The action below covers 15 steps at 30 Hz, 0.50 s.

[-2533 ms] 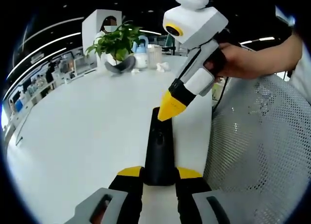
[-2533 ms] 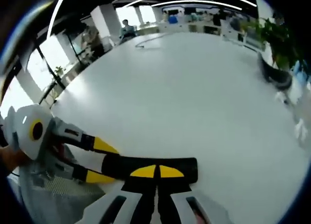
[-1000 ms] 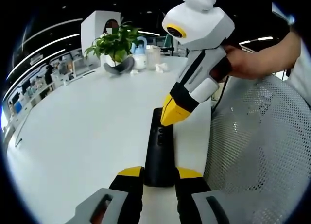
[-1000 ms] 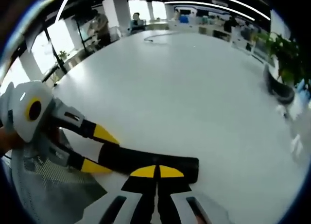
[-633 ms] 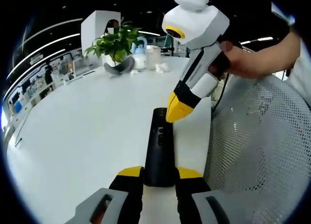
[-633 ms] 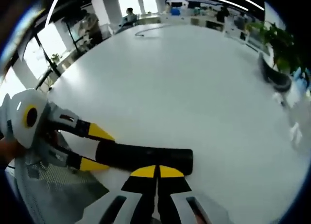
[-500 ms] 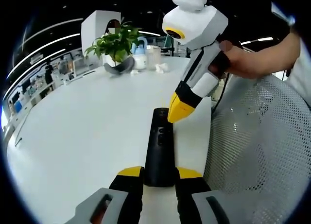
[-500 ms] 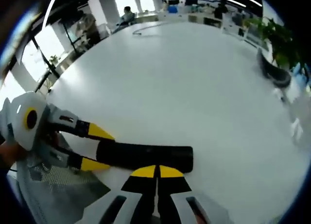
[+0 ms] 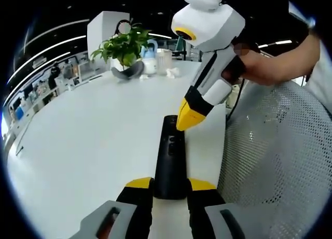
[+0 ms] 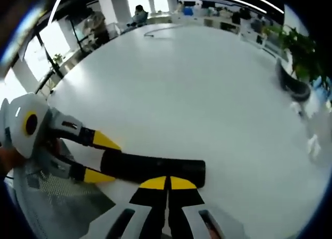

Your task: Press the specified remote control buttons in sequence, fully releasing each button before pressing the next.

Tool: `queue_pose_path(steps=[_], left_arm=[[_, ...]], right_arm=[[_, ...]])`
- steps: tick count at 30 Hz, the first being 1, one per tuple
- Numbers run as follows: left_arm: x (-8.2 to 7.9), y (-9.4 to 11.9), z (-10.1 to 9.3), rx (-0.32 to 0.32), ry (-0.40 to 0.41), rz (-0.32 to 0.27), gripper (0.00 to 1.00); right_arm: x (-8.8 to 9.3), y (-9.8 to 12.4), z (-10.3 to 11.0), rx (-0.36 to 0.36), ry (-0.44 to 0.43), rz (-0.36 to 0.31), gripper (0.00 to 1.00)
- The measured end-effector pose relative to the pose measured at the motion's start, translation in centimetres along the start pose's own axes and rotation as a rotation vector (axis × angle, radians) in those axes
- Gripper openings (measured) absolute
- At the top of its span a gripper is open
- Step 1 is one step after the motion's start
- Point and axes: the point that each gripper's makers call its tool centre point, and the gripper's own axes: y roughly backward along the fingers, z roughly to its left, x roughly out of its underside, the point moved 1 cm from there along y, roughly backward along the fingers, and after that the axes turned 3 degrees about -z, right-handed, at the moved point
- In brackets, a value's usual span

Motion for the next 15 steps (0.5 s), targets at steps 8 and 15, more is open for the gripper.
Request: queue_pose_path(steps=[8,15], left_arm=[[-0.04,0.0,0.06,0.001,0.001,-0.001,0.25],[-0.06,-0.08,0.05,0.002,-0.001,-0.002,0.25]], right_arm=[[-0.03,-0.29,0.1,0.027,0.044,0.034,0.0],[0.1,-0.33,0.05,0.071,0.107,0.005,0.0]])
